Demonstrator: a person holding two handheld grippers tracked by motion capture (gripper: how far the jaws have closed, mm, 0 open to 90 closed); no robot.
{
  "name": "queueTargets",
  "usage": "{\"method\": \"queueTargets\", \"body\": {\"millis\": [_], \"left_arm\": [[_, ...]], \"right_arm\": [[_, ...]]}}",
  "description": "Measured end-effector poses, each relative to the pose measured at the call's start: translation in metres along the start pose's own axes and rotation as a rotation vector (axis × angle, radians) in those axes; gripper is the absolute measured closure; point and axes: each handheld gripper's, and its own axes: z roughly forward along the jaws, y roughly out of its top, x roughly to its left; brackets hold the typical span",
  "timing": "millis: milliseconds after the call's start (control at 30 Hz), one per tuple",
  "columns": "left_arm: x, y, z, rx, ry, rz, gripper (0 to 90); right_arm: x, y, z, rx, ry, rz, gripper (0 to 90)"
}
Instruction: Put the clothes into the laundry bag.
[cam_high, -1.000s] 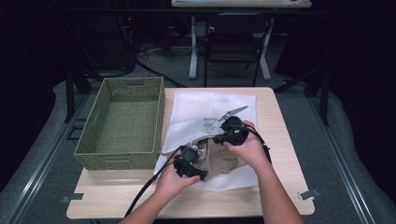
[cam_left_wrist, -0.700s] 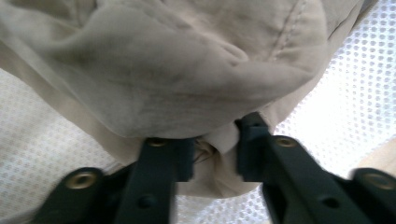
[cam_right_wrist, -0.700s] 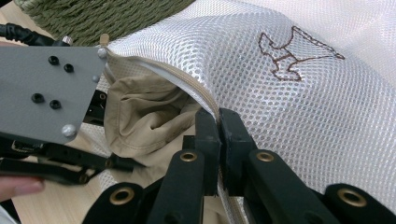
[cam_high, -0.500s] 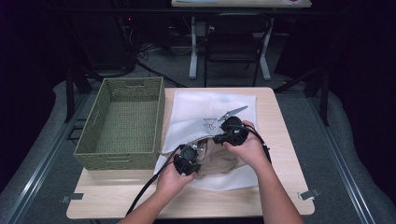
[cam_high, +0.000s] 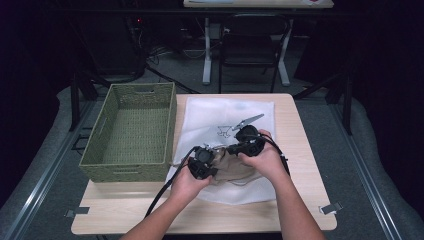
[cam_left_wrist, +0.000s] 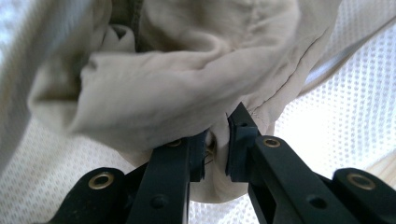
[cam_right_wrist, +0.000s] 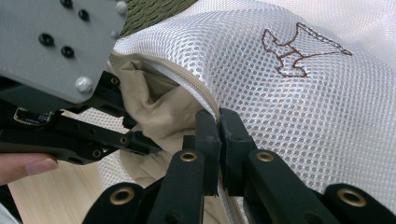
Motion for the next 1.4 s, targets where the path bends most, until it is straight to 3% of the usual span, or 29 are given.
{"method": "queueTargets", "body": {"millis": [867,967,1400], "left_arm": [[0.010,0.034,0.007,-0.010,0.015,-0.063,81.2],[0.010,0.037,0.009,-0.017,0.022,-0.085,81.1],[0.016,0.041,0.014,-0.014,0.027,-0.111,80.0]], "right_arm": [[0.005,0.001,0.003,0.010,0.006,-0.006,87.6],[0.006,0.001,0.003,0.012,0.010,-0.009,87.6],[0.006,0.000,0.005,0.018,0.016,-0.007,87.7]]}}
